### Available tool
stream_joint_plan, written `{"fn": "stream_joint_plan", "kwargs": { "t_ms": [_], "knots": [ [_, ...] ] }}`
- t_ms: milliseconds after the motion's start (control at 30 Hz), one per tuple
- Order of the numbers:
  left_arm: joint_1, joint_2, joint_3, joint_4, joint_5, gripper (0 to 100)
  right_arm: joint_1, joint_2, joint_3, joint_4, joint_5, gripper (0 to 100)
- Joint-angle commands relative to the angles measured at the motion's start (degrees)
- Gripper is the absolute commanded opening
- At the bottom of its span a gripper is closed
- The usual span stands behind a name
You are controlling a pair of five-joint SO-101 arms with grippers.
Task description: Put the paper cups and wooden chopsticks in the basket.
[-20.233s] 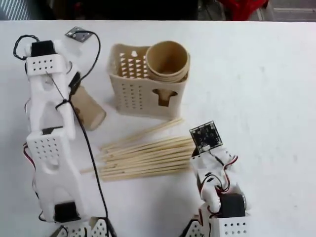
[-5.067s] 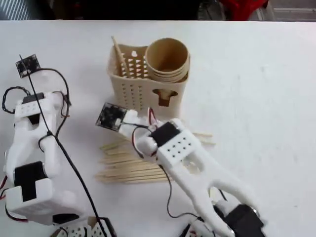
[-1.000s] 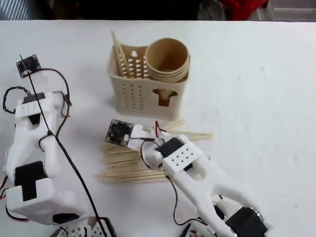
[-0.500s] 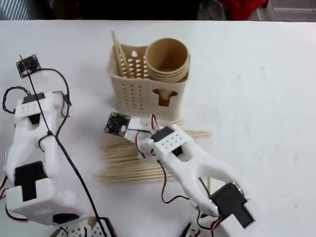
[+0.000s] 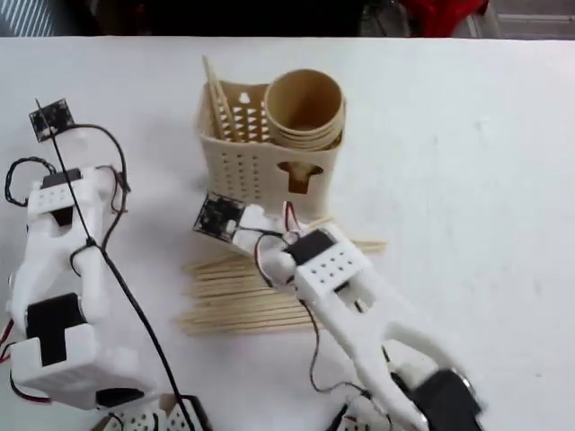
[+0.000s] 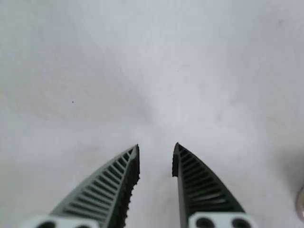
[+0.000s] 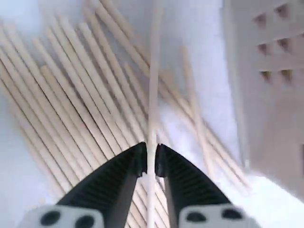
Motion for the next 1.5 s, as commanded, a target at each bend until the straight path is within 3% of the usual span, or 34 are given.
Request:
{"fn": "stream_joint_plan", "kwargs": {
  "t_ms": [0, 167, 433, 500, 633, 700, 900, 1133, 1467],
  "knots": [
    [0.0, -0.3, -0.5, -1.0, 0.4, 13, -0.1, -14.8, -5.3, 4.0, -2.7, 4.0],
    [0.0, -0.3, -0.5, -1.0, 0.4, 13, 0.2, -23.4, -20.6, 7.5, -4.9, 1.4],
    [0.0, -0.3, -0.4, -1.1, 0.4, 13, 0.2, -12.5, -39.7, -1.1, -13.8, 1.7],
    [0.0, -0.3, -0.4, -1.1, 0.4, 13, 0.0, -9.1, -41.7, 8.4, -11.3, 1.8],
    [0.3, -0.3, -0.6, -1.1, 0.4, 13, -2.6, -1.7, -39.3, 30.8, 0.4, 2.2],
    [0.4, -0.3, -0.6, -1.7, 0.4, 13, -2.4, 2.2, -35.4, 34.9, 2.1, 5.2],
    [0.1, -0.3, -0.3, -2.2, 0.4, 13, 0.5, 7.2, -16.7, 16.8, 7.0, 16.1],
    [0.1, -0.3, -0.2, -2.1, 0.4, 13, 4.3, 10.0, -3.9, -13.7, 2.8, 16.3],
    [0.1, -0.3, -0.3, -2.1, 0.4, 13, 4.0, 21.8, -2.5, -26.4, 1.9, 16.2]
  ]
}}
